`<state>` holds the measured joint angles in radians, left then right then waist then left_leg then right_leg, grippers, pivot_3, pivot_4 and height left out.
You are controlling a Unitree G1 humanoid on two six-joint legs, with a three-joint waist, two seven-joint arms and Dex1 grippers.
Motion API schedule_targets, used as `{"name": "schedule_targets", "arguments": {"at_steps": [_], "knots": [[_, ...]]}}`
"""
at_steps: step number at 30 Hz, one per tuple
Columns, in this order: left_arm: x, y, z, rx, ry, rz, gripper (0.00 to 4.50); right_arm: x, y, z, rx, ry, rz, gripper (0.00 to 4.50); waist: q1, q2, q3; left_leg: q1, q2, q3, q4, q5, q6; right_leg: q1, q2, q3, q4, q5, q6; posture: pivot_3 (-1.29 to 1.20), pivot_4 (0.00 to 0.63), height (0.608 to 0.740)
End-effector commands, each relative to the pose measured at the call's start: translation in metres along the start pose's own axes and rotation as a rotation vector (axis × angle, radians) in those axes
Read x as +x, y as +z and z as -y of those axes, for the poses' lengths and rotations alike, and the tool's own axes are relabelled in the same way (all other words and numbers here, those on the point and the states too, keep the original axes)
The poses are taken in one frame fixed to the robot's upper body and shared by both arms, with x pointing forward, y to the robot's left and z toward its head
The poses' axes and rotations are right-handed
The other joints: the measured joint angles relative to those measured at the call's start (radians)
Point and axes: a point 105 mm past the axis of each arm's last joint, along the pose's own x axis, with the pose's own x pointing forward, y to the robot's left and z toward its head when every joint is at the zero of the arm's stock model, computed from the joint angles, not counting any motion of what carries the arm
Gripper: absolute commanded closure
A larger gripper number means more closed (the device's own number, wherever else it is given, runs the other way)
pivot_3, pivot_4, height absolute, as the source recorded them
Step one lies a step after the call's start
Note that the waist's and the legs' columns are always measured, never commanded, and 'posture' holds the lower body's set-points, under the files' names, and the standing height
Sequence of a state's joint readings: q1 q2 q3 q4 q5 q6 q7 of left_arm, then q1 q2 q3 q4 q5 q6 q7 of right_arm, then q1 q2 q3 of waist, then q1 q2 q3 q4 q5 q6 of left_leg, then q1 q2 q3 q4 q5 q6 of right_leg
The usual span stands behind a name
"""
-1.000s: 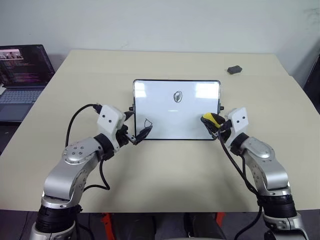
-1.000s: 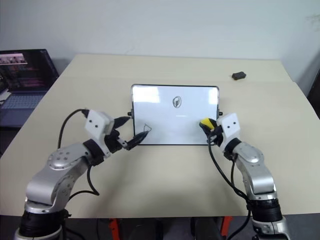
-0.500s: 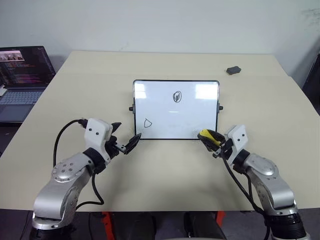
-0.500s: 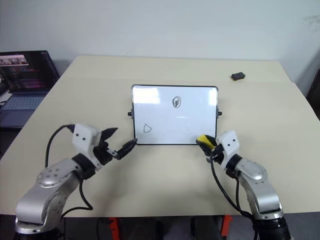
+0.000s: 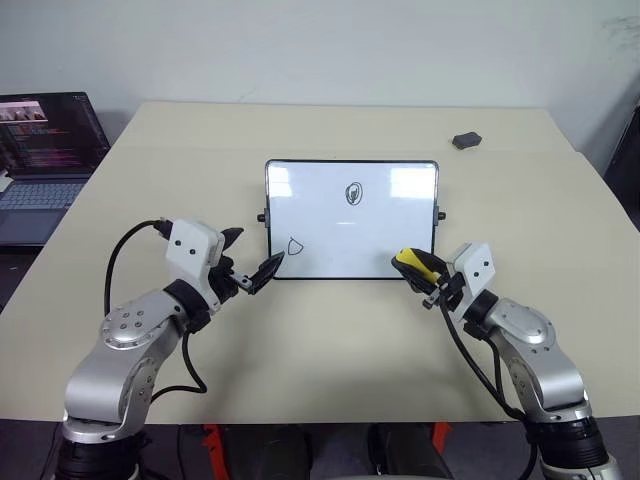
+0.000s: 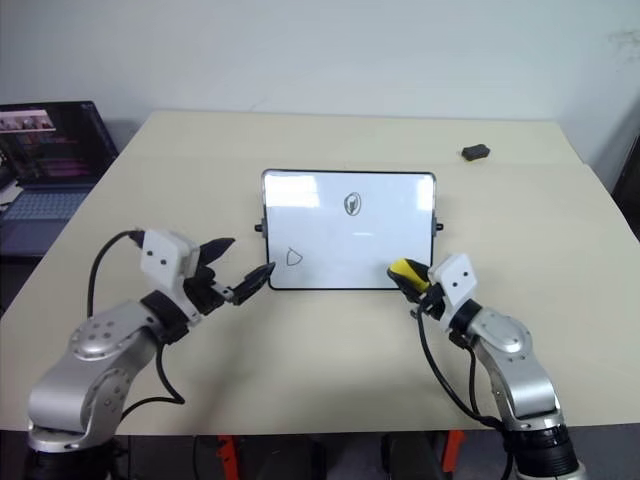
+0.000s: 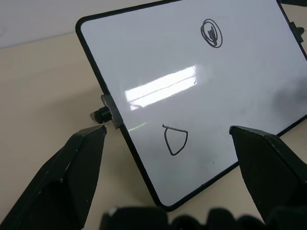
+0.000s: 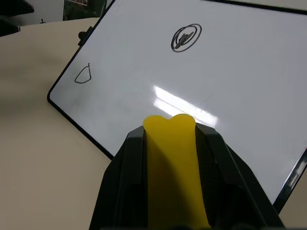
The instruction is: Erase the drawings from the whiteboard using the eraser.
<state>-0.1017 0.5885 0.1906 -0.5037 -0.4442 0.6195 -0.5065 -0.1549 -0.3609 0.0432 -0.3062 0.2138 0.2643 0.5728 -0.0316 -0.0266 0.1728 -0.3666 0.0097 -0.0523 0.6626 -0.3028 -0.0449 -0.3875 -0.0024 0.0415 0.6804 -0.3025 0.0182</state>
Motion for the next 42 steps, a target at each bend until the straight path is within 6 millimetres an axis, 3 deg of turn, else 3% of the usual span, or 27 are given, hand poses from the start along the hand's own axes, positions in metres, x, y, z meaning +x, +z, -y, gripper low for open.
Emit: {"name": "schedule_targets", "arguments": {"at_steps": [1, 6, 11, 16, 21, 27, 36, 40, 42], "knots": [[-0.001, 0.012, -0.002, 0.038, -0.049, 0.028, 0.0, 0.011, 0.029, 0.008, -0.108, -0.038, 0.111, 3.49, 0.0, 0.0, 0.0, 0.0, 0.0, 0.0, 0.0, 0.0, 0.0, 0.0, 0.0, 0.0, 0.0, 0.0, 0.0, 0.0, 0.15, 0.74], [0.008, 0.023, -0.009, 0.102, -0.082, 0.038, 0.0, 0.027, 0.039, 0.018, -0.151, -0.065, 0.152, 3.49, 0.003, 0.0, 0.0, 0.0, 0.0, 0.0, 0.0, 0.0, 0.0, 0.0, 0.0, -0.001, 0.0, 0.0, 0.0, 0.0, 0.15, 0.74], [0.017, 0.037, -0.021, 0.131, -0.078, 0.056, 0.0, 0.054, 0.05, 0.024, -0.19, -0.089, 0.194, 3.49, 0.001, 0.0, 0.0, -0.001, 0.0, 0.001, 0.0, 0.0, 0.0, -0.001, 0.0, 0.0, 0.0, 0.0, 0.0, 0.0, 0.15, 0.74], [0.021, 0.039, -0.014, 0.144, -0.118, 0.055, 0.0, 0.094, 0.064, 0.046, -0.238, -0.199, 0.221, 3.49, -0.01, 0.0, 0.001, 0.0, 0.0, 0.002, 0.0, 0.0, 0.0, -0.002, 0.0, 0.001, 0.001, 0.0, 0.0, 0.0, 0.15, 0.74], [0.023, 0.042, -0.013, 0.154, -0.138, 0.053, 0.0, 0.114, 0.062, 0.06, -0.244, -0.268, 0.207, 3.49, -0.006, 0.0, 0.001, -0.001, 0.0, 0.001, 0.0, 0.0, 0.0, -0.002, 0.0, 0.0, 0.0, 0.0, 0.0, 0.0, 0.15, 0.74], [0.022, 0.045, -0.015, 0.165, -0.139, 0.053, 0.0, 0.129, 0.032, 0.034, -0.22, -0.161, 0.131, 3.49, -0.006, 0.0, 0.0, -0.001, 0.0, 0.002, 0.0, 0.0, 0.0, -0.002, 0.0, 0.0, 0.0, 0.0, -0.001, 0.0, 0.15, 0.74], [0.023, 0.045, -0.016, 0.162, -0.136, 0.053, 0.0, 0.127, -0.016, -0.027, -0.218, 0.098, -0.009, 3.49, -0.027, 0.0, 0.0, 0.003, 0.001, 0.002, 0.001, 0.0, 0.0, 0.0, 0.0, 0.001, 0.005, 0.0, -0.001, 0.0, 0.15, 0.74], [0.023, 0.044, -0.017, 0.159, -0.131, 0.052, 0.0, 0.125, -0.012, -0.029, -0.236, 0.096, 0.006, 3.49, -0.026, 0.0, 0.0, 0.004, 0.0, 0.002, 0.002, 0.0, 0.0, 0.0, 0.0, 0.001, 0.008, 0.0, -0.001, 0.0, 0.15, 0.74], [0.022, 0.04, -0.022, 0.154, -0.117, 0.038, 0.0, 0.125, 0.016, -0.016, -0.222, 0.033, 0.126, 3.49, -0.025, 0.0, 0.0, 0.004, 0.0, 0.001, 0.003, 0.0, 0.0, 0.0, 0.0, 0.0, 0.009, 0.0, -0.001, 0.0, 0.15, 0.74]]}}
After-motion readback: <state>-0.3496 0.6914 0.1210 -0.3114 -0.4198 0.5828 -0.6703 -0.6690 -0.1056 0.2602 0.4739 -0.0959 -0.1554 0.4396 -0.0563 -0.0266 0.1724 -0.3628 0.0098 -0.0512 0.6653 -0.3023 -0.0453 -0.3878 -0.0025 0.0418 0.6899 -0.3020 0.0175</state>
